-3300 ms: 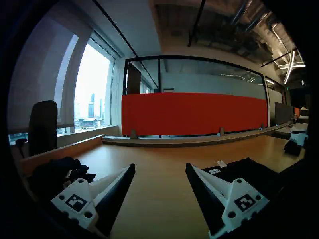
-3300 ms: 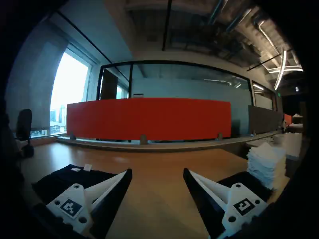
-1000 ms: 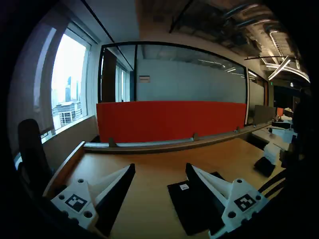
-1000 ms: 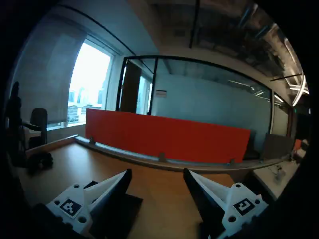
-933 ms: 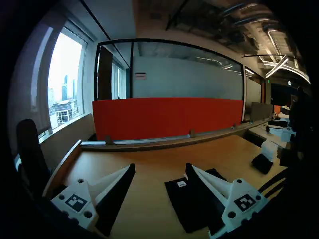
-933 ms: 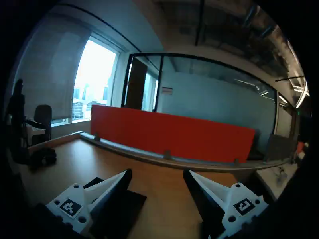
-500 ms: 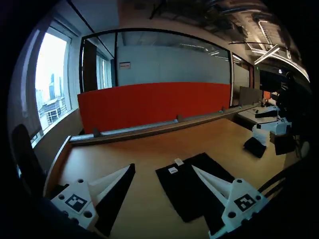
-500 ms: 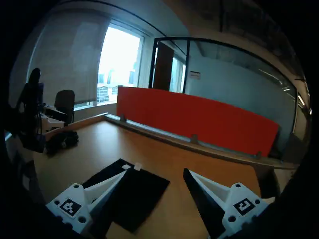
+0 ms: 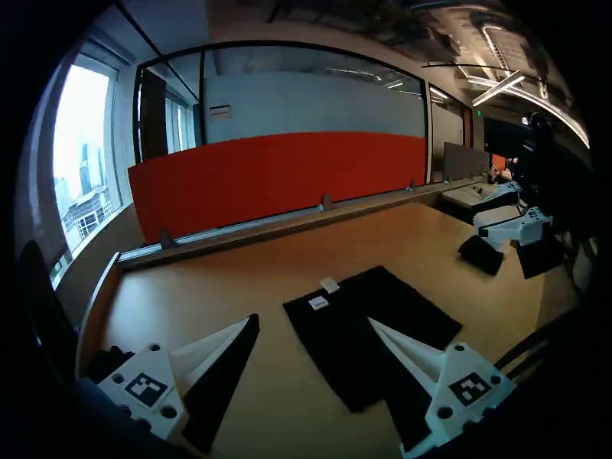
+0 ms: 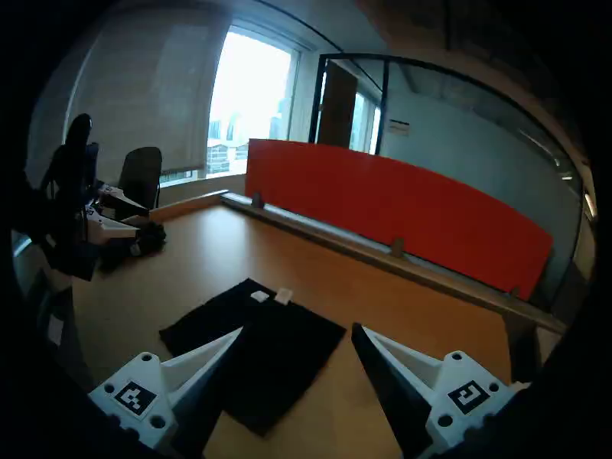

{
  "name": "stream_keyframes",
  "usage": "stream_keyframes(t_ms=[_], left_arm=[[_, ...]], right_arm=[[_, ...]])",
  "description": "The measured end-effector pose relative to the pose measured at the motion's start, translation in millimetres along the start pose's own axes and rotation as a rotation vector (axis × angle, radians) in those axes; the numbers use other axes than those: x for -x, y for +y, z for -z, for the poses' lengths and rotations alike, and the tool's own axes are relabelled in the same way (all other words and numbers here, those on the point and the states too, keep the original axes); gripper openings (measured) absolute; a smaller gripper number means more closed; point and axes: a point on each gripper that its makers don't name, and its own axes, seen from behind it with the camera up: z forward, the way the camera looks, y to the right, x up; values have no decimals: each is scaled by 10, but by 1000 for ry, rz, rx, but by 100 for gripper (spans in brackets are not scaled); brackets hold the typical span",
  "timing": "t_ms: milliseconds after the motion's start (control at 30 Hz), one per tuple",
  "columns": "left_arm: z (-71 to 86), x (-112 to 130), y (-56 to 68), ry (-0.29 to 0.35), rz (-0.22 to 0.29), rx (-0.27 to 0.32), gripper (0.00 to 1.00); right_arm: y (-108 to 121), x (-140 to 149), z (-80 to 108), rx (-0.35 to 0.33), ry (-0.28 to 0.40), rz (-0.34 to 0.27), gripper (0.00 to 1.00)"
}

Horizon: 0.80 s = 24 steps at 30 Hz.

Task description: Fold towel

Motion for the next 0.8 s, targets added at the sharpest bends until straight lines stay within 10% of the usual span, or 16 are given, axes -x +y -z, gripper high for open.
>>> stream_keyframes(t_ms=[800], left_arm=[[-532,1337,523,-232,-67,143,94]], right_arm=[[-440,1385,-509,-106,-210,23,100]])
